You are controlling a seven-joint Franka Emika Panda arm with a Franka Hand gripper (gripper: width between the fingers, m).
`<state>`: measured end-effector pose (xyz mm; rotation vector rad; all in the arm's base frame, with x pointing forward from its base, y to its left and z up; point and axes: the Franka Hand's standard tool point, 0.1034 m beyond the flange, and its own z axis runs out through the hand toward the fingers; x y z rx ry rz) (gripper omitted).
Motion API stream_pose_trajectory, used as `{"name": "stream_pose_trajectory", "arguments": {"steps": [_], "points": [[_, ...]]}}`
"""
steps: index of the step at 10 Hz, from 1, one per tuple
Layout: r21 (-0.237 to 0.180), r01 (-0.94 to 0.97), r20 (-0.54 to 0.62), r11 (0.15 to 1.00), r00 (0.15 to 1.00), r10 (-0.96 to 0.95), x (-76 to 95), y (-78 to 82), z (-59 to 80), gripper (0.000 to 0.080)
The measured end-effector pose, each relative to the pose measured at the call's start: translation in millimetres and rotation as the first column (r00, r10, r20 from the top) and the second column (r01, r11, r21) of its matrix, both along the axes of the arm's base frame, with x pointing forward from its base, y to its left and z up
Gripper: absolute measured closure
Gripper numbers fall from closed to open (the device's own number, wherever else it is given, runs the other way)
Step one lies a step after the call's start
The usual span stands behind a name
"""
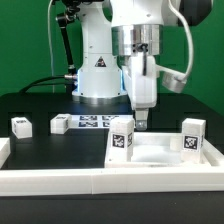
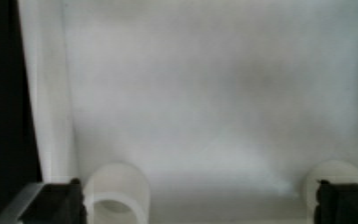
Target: Assemble square table
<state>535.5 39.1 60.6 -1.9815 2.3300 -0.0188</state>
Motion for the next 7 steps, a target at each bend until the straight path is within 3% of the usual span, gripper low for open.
{"name": "stream_pose_trajectory", "arguments": {"steps": [3,7], "points": [[0.01,0.05,-0.001,0.999,0.999,-0.05,0.2,4.1,-0.7,0.015],[-0.002,-0.045,-0.033,0.999,0.998,0.045,-17.8,22.8,-14.4,0.015]]}}
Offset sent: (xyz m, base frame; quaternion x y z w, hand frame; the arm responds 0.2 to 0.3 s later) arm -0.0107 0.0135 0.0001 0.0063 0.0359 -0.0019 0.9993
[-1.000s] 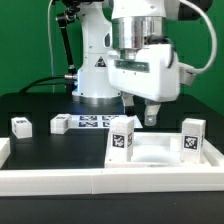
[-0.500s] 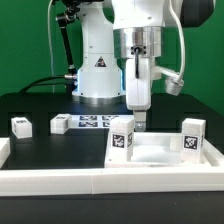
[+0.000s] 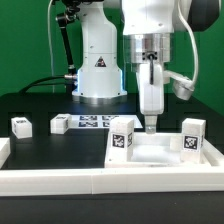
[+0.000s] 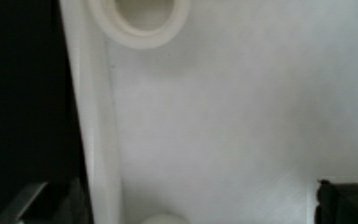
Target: Assemble square table
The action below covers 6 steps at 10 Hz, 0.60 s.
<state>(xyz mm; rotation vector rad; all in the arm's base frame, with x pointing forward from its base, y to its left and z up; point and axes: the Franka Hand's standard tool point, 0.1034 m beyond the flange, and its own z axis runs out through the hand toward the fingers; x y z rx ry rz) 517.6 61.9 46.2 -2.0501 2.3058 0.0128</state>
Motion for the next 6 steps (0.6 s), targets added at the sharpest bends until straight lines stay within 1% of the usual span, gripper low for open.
{"name": "stream_pose_trajectory", "arguments": {"steps": [2,5,6], "points": [[-0.009,-0.009,-0.015,1.0,1.0,0.009,-4.7,1.2,-8.6,0.015],[-0.01,-0.013,-0.013,1.0,1.0,0.013,-4.6,1.4,-8.6,0.015],[-0.016,-0.017,-0.008,1.0,1.0,0.017,-7.8,2.4,-10.3,0.015]]}}
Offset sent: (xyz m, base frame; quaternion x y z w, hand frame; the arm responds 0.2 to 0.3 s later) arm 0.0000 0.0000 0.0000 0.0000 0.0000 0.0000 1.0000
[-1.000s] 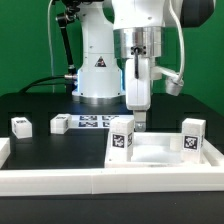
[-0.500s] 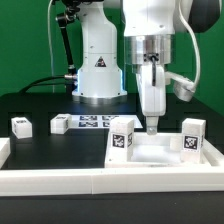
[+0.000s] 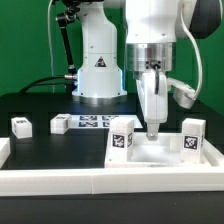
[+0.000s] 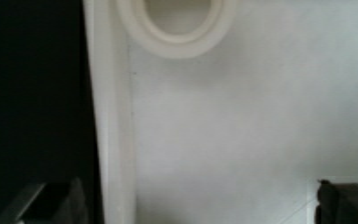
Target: Assemble square table
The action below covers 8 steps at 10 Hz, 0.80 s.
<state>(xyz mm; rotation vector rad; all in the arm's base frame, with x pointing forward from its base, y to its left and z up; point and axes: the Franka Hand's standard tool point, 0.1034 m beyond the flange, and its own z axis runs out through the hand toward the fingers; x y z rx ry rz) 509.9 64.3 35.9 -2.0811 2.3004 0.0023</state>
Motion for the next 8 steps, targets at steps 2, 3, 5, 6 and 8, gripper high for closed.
{"name": "stream_pose_trajectory", "arguments": {"steps": [2,3,5,6,8], "points": [[-0.017,-0.024,-0.021,1.0,1.0,0.023,-13.8,7.1,-12.8,0.015],[-0.022,-0.031,-0.03,0.999,0.999,0.03,-17.0,8.7,-17.6,0.015],[-0.031,-0.044,-0.047,0.999,0.998,0.043,-22.1,8.9,-26.6,0.015],[-0.032,-0.053,-0.046,0.998,0.998,0.052,-21.7,7.6,-26.4,0.015],[-0.034,-0.068,-0.043,0.997,0.997,0.067,-19.7,2.5,-25.3,0.0307]]}}
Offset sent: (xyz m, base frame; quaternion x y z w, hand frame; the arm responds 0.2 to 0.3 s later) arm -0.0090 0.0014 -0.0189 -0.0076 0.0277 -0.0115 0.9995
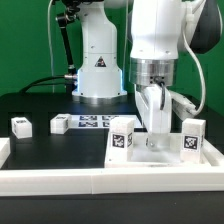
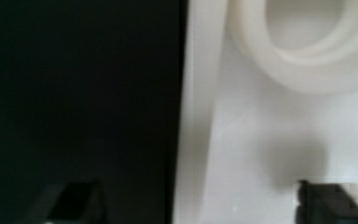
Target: Assemble square table
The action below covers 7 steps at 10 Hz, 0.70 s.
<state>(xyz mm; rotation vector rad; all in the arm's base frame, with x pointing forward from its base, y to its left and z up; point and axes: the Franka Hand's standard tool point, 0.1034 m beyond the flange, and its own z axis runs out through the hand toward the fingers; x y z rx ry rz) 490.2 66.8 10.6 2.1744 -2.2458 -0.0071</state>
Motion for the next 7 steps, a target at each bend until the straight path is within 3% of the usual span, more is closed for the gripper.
{"name": "stream_pose_trajectory", "arguments": {"steps": [1,2,3,4,5,7], "points": [[0.0,-0.002,-0.001,1.0,1.0,0.002,-0.3,0.9,-0.2,0.0307],[0.0,-0.003,-0.001,1.0,1.0,0.003,-0.4,1.1,-0.2,0.0507],[0.0,-0.003,-0.001,1.0,1.0,0.003,-0.6,1.1,-0.4,0.0645],[-0.001,-0.002,0.0,1.0,1.0,0.002,-0.4,0.8,-0.3,0.0645],[-0.003,-0.003,0.011,1.0,1.0,0.003,1.9,0.6,1.0,0.0739],[-0.003,-0.005,0.011,1.0,1.0,0.005,1.9,0.6,0.9,0.0739]]}}
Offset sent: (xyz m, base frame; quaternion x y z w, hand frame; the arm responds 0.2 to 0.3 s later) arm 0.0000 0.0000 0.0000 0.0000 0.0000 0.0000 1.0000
